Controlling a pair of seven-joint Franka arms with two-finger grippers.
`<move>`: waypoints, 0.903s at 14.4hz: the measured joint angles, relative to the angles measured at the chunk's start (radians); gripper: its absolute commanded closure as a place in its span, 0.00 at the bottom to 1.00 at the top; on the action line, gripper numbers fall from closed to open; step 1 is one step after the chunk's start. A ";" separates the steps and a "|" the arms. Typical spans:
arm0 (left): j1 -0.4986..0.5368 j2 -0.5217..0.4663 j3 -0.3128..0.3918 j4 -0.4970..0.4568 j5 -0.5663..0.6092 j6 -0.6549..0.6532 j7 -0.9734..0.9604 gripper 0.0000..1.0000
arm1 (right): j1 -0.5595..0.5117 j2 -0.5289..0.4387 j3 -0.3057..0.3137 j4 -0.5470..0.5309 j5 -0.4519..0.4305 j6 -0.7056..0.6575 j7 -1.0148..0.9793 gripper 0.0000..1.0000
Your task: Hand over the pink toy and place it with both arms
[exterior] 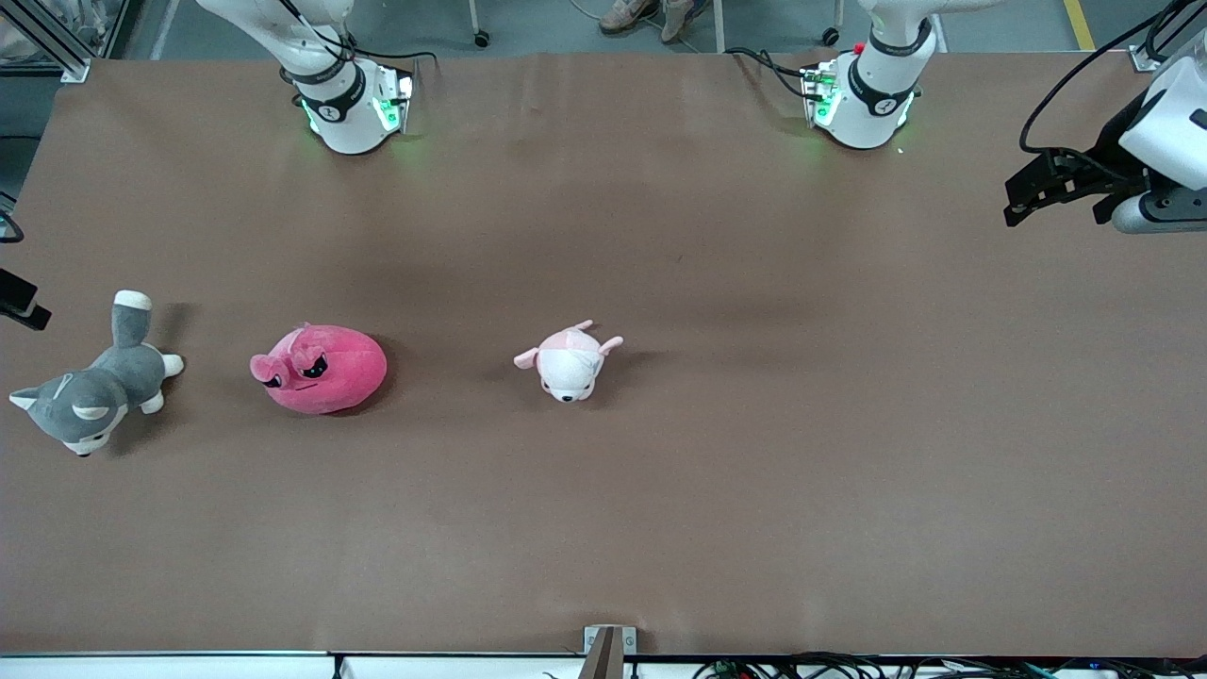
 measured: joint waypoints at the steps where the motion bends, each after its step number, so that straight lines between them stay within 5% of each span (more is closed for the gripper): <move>1: 0.000 0.000 -0.001 -0.001 -0.005 0.001 0.000 0.00 | 0.004 -0.006 0.001 -0.002 -0.001 -0.009 0.000 0.00; 8: -0.001 0.000 -0.005 -0.004 -0.007 0.004 0.000 0.00 | 0.033 -0.185 0.005 -0.241 -0.005 0.091 0.007 0.00; 13: -0.002 0.000 -0.009 -0.004 -0.007 0.004 0.001 0.00 | 0.033 -0.211 -0.001 -0.279 -0.002 0.092 0.019 0.00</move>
